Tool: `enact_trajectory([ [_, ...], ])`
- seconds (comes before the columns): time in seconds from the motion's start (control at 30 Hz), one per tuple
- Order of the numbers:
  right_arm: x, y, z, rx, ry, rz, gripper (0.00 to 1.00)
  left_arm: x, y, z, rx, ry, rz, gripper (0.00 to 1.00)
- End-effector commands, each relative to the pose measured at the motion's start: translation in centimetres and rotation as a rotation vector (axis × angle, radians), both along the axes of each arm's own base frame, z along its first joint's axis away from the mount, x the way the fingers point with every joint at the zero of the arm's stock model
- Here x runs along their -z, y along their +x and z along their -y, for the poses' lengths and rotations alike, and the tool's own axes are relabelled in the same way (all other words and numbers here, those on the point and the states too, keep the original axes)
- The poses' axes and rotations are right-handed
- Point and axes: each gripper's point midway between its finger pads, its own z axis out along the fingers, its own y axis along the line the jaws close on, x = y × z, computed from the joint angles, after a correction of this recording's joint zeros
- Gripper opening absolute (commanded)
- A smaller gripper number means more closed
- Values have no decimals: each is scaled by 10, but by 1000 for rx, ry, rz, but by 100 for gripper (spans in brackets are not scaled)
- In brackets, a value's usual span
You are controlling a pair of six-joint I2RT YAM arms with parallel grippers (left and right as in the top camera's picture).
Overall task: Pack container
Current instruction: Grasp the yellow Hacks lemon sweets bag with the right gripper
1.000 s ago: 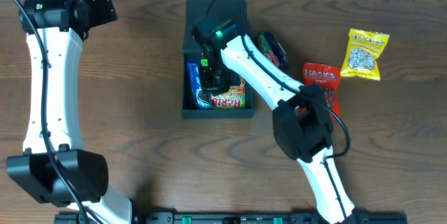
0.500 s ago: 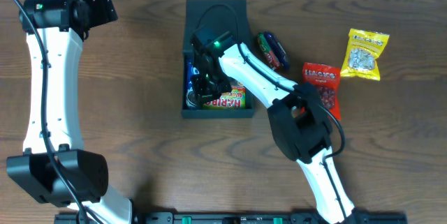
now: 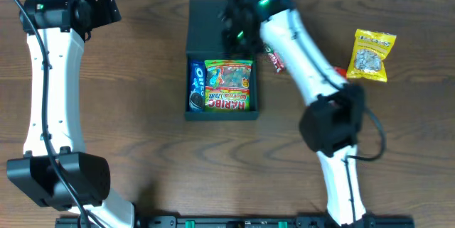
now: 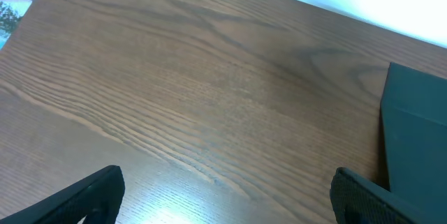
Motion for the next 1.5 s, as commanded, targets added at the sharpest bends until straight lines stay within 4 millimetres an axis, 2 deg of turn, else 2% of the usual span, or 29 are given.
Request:
enact_trajectory([
  [0.0, -54, 44, 91, 163, -153, 211, 4, -21, -2, 1, 15, 10, 47, 95],
  [0.1, -55, 61, 163, 286, -207, 214, 5, -21, -2, 1, 16, 10, 47, 95],
  [0.13, -49, 65, 198, 353, -218, 194, 5, -21, -2, 1, 16, 10, 48, 95],
  [0.17, -46, 67, 221, 397, -226, 182, 4, -21, -2, 1, 16, 10, 48, 95],
  [0.23, -38, 66, 282, 514, -240, 150, 4, -21, -2, 1, 16, 9, 48, 95],
  [0.3, -31, 59, 331, 607, -252, 123, 7, -21, -2, 1, 14, 8, 49, 95],
  [0.43, -13, 42, 401, 735, -266, 75, 9, -22, -2, 1, 14, 7, 50, 95],
  [0.5, 0, 38, 421, 771, -248, 65, 11, -22, -1, 2, 17, 4, 50, 95],
  [0.57, 15, 40, 422, 729, -161, 73, 19, -21, -1, 4, 26, -6, 51, 95],
  [0.63, 32, 39, 424, 720, -128, 72, 44, -22, 0, 5, 29, -11, 54, 95],
  [0.7, 48, 38, 427, 726, -127, 67, 63, -22, 0, 6, 34, -15, 58, 95],
  [0.77, 63, 38, 424, 722, -115, 65, 75, -22, 2, 9, 46, -28, 62, 95],
  [0.87, 89, 34, 422, 721, -113, 62, 85, -22, 2, 11, 54, -37, 66, 95],
  [1.0, 110, 29, 419, 722, -103, 56, 88, -22, 3, 14, 65, -50, 68, 95],
  [1.17, 131, 26, 410, 712, -65, 41, 87, -23, 4, 14, 65, -49, 72, 95],
  [1.27, 137, 27, 404, 704, -32, 31, 79, -25, 5, 14, 65, -48, 81, 95],
  [1.47, 141, 27, 403, 704, -27, 25, 30, -25, 6, 14, 65, -48, 85, 95],
])
